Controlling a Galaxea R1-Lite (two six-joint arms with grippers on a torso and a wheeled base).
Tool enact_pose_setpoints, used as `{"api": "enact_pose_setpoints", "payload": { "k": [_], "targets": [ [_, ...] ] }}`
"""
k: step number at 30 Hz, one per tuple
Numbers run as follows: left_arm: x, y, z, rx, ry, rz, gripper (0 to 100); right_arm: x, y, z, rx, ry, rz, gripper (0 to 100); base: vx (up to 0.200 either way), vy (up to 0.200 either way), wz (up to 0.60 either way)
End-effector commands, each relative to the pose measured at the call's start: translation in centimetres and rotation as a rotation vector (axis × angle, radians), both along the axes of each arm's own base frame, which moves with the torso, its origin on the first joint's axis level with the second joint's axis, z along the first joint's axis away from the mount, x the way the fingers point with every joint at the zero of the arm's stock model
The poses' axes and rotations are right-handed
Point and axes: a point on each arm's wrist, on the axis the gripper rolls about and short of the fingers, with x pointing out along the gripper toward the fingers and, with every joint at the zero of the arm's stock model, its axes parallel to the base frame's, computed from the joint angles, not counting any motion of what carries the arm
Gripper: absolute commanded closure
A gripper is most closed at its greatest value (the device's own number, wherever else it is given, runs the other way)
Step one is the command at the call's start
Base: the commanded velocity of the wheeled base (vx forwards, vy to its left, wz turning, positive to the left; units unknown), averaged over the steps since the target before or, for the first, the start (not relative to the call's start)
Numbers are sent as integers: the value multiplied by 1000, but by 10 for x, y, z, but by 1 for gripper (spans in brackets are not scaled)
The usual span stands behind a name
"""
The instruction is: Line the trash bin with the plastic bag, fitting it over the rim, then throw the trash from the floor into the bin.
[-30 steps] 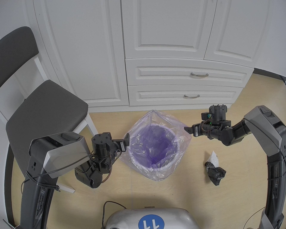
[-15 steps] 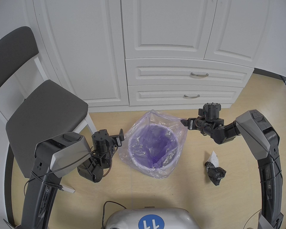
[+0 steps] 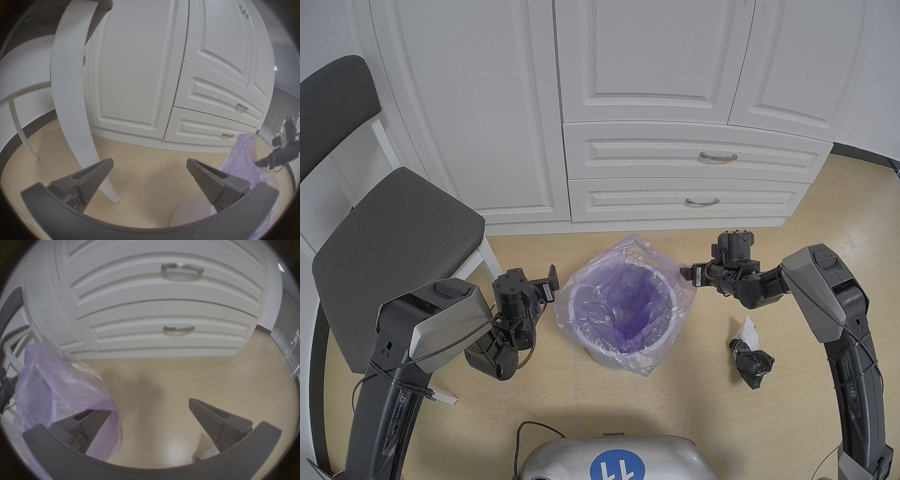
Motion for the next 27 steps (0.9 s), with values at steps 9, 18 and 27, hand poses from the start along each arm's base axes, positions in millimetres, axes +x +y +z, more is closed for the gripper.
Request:
{"api": "enact_pose_setpoints", "payload": {
  "k": [9,18,27],
  "targets": [
    [-48,-23,47,-11,-35,-106,0,0,-4,-29,-45,77,7,0,0,0,0],
    [-77,-24,22,35,112,-317,0,-17,8,18,-6,-12,17,0,0,0,0],
    [-53,-11,-12,48,161,-261,0,-26,24,17,5,-60,41,0,0,0,0]
  ]
}}
